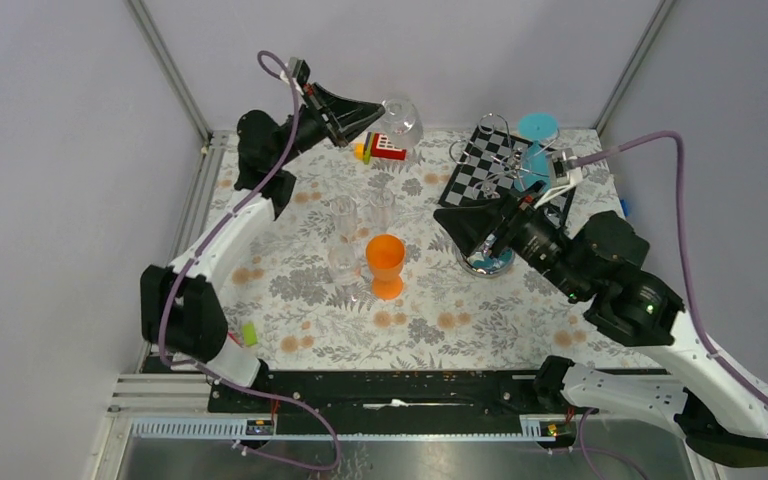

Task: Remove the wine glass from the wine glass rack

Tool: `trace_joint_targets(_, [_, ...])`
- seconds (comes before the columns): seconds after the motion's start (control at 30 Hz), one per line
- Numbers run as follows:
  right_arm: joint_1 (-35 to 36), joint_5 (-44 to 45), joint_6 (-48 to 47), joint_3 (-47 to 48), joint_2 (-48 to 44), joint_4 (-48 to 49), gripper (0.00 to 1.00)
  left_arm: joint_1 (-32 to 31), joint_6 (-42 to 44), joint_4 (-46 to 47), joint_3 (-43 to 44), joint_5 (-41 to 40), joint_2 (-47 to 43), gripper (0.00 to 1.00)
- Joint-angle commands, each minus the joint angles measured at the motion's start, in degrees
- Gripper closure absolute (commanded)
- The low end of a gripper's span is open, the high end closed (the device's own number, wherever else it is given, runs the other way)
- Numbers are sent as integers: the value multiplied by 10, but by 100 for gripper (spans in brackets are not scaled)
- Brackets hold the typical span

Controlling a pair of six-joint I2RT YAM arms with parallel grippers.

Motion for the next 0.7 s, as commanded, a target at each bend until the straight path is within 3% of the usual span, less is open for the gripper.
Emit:
trace_joint_targets(0.0, [-1,-4,76,-56,-1,183,13,1,-92,148,-18,-31,-95,100])
trace_joint_targets(0.33, [-1,-36,63,-82,44,456,5,1,-260,205,-53,-112,-174,100])
trace_joint_targets(0.43, [-3,-23,43,-74,52,484,3,1,-318,226,-83,-148,-199,100])
trace_joint_targets(0.67, [-32,-49,60,-57,79,503,2,0,-323,205,-107,-178,-249,100])
